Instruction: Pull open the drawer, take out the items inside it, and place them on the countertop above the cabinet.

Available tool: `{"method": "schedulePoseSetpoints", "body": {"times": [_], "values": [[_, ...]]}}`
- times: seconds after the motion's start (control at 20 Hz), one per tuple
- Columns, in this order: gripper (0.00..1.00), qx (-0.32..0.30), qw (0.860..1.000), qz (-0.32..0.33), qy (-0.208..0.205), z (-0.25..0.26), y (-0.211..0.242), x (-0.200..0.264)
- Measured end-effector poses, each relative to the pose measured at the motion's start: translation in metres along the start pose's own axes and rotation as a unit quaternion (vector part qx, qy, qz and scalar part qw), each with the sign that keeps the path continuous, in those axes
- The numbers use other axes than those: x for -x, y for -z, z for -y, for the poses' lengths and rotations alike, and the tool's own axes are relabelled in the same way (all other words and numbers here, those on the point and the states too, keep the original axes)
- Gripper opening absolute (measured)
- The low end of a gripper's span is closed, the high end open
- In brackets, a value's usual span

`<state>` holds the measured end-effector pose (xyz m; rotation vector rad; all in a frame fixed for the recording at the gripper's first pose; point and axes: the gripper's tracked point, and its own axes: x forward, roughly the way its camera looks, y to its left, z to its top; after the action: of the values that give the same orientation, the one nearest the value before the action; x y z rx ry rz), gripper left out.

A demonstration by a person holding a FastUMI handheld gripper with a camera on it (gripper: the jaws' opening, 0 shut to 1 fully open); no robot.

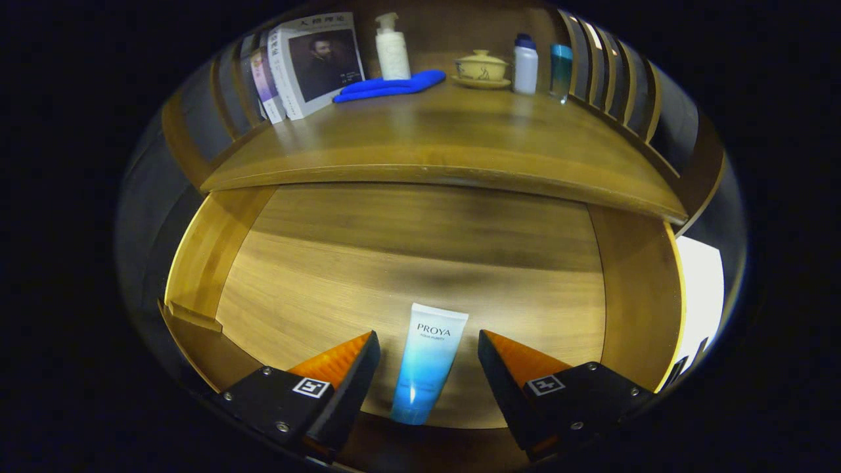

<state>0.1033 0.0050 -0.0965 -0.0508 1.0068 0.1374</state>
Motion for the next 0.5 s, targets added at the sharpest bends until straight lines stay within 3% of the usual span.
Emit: {"method": "schedulePoseSetpoints", "body": {"times": [0.3, 0.5], "values": [[0.87, -0.03, 0.997, -0.067, -0.011, -0.001, 0.02, -0.014], [0.66, -0.026, 0.997, -0.066, 0.01, 0.008, 0.019, -0.015]]}}
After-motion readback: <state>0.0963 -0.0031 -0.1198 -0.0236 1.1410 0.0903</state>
